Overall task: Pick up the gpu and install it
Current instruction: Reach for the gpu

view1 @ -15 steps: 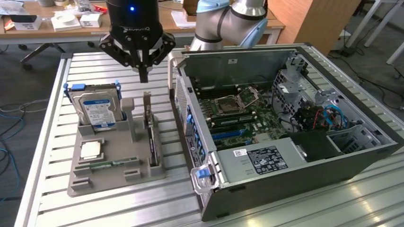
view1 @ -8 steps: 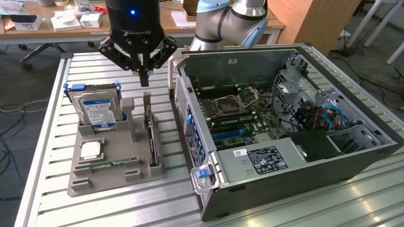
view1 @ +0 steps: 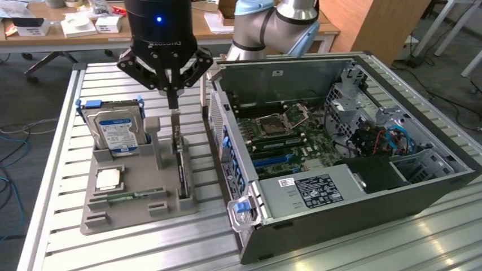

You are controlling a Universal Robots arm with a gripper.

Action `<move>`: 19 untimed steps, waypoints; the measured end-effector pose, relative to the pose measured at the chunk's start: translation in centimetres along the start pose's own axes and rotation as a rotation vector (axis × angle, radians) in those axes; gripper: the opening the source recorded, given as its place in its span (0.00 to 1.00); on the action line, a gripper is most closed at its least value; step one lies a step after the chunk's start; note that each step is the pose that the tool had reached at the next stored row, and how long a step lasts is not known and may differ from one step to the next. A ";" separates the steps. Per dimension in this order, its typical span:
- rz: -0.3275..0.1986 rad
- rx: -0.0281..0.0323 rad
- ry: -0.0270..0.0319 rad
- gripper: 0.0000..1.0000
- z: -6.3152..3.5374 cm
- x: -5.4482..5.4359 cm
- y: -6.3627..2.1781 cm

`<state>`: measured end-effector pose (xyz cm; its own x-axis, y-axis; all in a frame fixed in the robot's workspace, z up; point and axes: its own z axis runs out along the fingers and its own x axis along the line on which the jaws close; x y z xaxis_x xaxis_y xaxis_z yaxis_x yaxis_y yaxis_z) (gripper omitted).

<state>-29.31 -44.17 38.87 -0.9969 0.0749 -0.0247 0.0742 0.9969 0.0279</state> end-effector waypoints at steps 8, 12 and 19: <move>0.000 0.0062 -0.0003 0.10 -0.04 -0.1 -1.26; 0.000 0.0090 -0.0006 0.10 -0.04 -0.1 -1.71; -0.001 0.0127 -0.0009 0.10 -0.03 0.0 -2.00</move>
<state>-29.46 -46.16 38.84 -0.9969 0.0744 -0.0256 0.0740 0.9971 0.0151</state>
